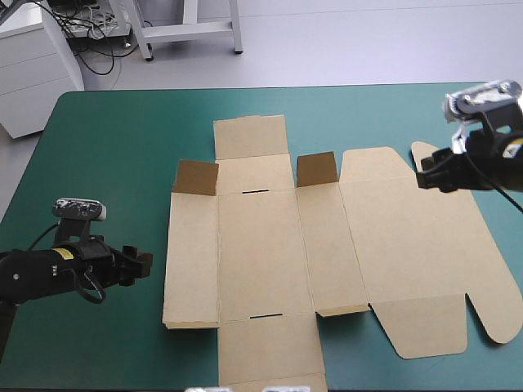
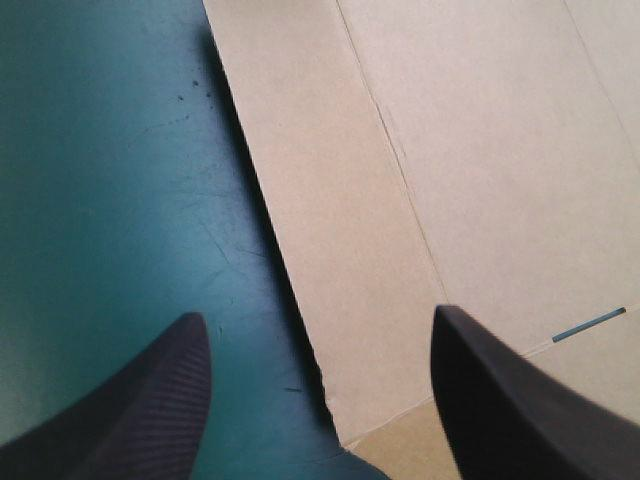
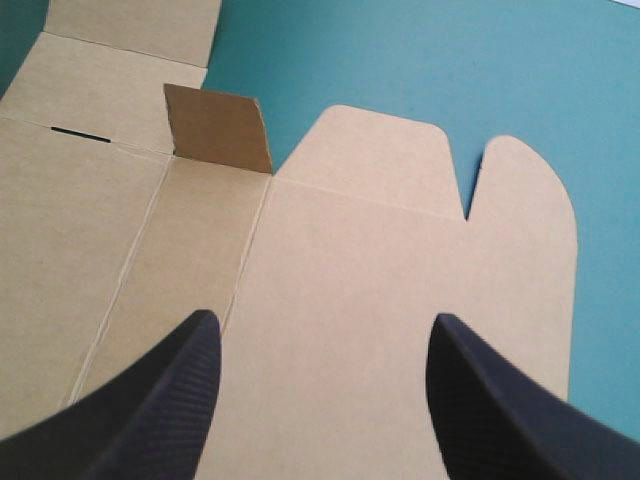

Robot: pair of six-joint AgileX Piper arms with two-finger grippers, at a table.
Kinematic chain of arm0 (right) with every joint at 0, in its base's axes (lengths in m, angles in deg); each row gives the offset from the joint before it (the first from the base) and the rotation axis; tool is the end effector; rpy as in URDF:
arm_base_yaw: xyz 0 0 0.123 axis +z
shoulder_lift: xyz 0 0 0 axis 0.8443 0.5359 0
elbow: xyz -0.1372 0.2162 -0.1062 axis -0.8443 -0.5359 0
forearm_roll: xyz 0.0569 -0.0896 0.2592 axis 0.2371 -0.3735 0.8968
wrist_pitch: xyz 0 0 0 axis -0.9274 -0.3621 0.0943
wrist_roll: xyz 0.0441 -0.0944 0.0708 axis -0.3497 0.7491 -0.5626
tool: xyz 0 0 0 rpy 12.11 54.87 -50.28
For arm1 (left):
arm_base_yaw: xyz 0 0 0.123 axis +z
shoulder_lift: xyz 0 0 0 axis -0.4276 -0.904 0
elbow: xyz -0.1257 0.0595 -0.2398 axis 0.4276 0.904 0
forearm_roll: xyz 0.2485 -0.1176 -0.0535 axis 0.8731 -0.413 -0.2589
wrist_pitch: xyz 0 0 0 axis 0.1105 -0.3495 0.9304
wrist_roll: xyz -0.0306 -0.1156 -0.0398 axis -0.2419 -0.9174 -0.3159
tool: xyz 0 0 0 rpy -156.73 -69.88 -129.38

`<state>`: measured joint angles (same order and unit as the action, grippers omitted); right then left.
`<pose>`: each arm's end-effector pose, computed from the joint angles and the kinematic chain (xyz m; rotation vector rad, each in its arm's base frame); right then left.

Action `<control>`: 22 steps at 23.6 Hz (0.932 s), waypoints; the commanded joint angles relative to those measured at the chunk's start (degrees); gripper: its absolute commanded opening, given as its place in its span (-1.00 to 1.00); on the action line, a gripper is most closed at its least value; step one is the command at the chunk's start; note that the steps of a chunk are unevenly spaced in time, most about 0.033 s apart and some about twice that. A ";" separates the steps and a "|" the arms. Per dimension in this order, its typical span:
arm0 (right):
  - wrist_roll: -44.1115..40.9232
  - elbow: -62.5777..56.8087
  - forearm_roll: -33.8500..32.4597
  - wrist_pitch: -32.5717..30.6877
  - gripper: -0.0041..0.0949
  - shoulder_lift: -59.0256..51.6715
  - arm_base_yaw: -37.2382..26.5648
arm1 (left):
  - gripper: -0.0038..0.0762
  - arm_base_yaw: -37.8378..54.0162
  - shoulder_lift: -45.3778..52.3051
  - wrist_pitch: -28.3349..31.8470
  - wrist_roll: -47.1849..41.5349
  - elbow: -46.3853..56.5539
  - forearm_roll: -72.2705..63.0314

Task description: Fold the box

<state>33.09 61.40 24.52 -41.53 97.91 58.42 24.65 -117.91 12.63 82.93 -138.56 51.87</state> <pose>0.2583 0.0291 0.4510 -0.4019 2.2830 0.1176 0.1960 -0.0453 0.3075 0.1903 2.4992 -0.4329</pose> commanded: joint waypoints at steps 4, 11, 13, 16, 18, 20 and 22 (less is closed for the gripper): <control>-4.23 -11.92 -4.86 2.09 0.29 -18.09 -4.78 | 0.25 -0.07 -2.48 0.76 1.30 4.07 -5.80; -3.44 -16.18 -3.57 3.16 0.31 -21.23 -4.70 | 0.27 -0.07 -2.48 3.98 1.75 15.06 -9.02; -3.44 -16.18 -2.82 3.69 0.31 -21.23 -4.70 | 0.27 -0.07 -2.79 6.54 2.11 16.77 -10.98; -3.15 -16.18 -1.65 3.78 0.31 -21.11 -4.70 | 0.27 -0.07 -5.00 8.13 3.65 17.38 -13.88; -3.15 -16.18 -1.51 3.78 0.31 -21.11 -4.66 | 0.27 -0.07 -7.47 9.36 5.05 17.38 -15.77; -2.97 -16.18 -1.51 3.78 0.31 -21.11 -4.66 | 0.27 -0.07 -9.87 10.31 6.77 17.38 -17.25; -3.01 -16.18 -1.51 3.78 0.31 -21.11 -4.66 | 0.27 -0.07 -12.29 11.09 8.66 17.38 -18.96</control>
<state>29.48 44.01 22.17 -41.19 76.85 53.98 24.65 -128.02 21.83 89.38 -119.99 37.62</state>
